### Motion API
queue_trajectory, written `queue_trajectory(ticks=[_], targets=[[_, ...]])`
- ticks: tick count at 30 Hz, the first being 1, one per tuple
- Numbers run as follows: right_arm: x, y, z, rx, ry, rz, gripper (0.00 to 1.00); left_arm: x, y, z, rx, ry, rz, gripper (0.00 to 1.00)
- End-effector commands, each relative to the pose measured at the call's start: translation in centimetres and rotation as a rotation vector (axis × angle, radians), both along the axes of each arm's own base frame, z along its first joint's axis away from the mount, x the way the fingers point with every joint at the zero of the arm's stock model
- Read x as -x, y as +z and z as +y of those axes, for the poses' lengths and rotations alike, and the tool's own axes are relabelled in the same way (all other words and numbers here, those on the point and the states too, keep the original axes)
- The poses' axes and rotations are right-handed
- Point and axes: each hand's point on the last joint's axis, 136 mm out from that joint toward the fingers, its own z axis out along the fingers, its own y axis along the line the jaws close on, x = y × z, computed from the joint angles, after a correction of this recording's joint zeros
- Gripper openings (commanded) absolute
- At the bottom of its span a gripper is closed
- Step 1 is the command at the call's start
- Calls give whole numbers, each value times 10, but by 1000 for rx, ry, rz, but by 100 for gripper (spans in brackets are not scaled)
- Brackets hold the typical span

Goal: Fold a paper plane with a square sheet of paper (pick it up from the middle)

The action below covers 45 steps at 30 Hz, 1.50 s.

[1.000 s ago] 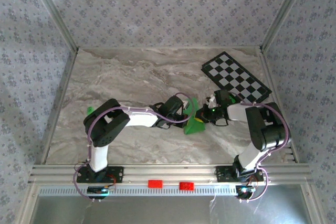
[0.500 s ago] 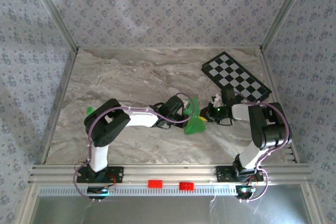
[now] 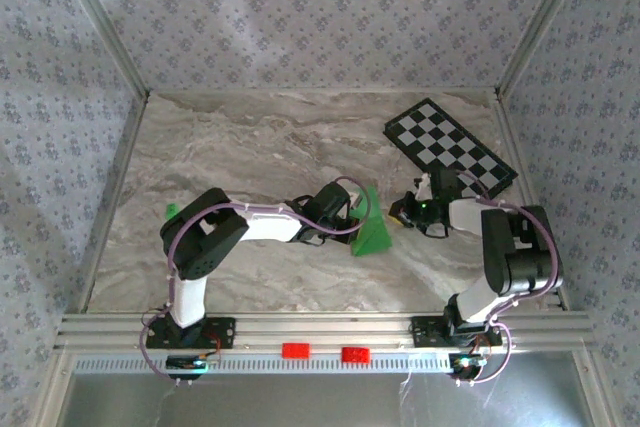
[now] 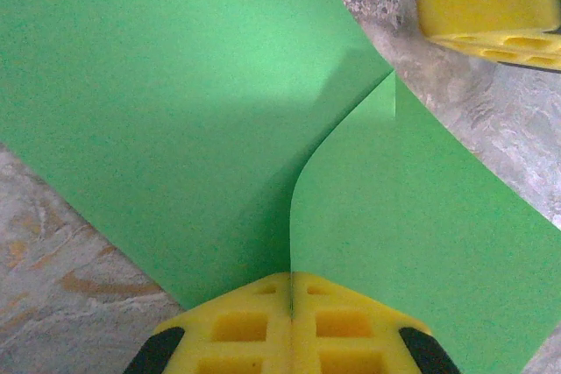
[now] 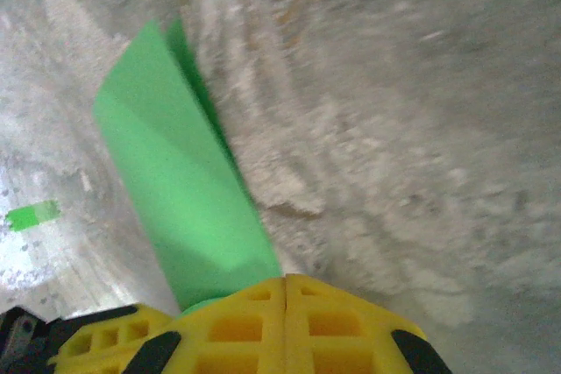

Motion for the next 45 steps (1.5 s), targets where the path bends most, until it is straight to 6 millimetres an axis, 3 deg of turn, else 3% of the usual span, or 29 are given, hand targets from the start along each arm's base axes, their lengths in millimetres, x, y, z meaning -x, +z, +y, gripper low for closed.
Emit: queue_trajectory(ticks=[1, 5, 10, 19, 24, 30, 36, 39, 42, 45], targets=[[2, 22, 19, -26, 68, -56, 0, 14, -31, 20, -109, -16, 73, 0], [18, 19, 47, -49, 142, -5, 0, 14, -32, 20, -112, -16, 72, 0], [31, 0, 55, -40, 161, 59, 0, 14, -33, 20, -113, -18, 73, 0], [57, -38, 30, 38, 124, 175, 0, 13, -32, 18, -108, -17, 73, 0], [63, -45, 20, 67, 133, 172, 0, 11, -28, 15, -107, -20, 70, 0], [61, -44, 19, 57, 128, 169, 0, 10, -24, 13, -108, -24, 71, 0], [28, 9, 40, -64, 122, 25, 0, 11, -28, 13, -118, -25, 81, 0], [22, 23, 46, -77, 131, -13, 0, 11, -29, 14, -118, -20, 83, 0], [23, 22, 56, -85, 158, -8, 0, 11, -30, 15, -122, -22, 82, 0], [30, 6, 60, -66, 164, 38, 0, 11, -29, 14, -119, -23, 81, 0]])
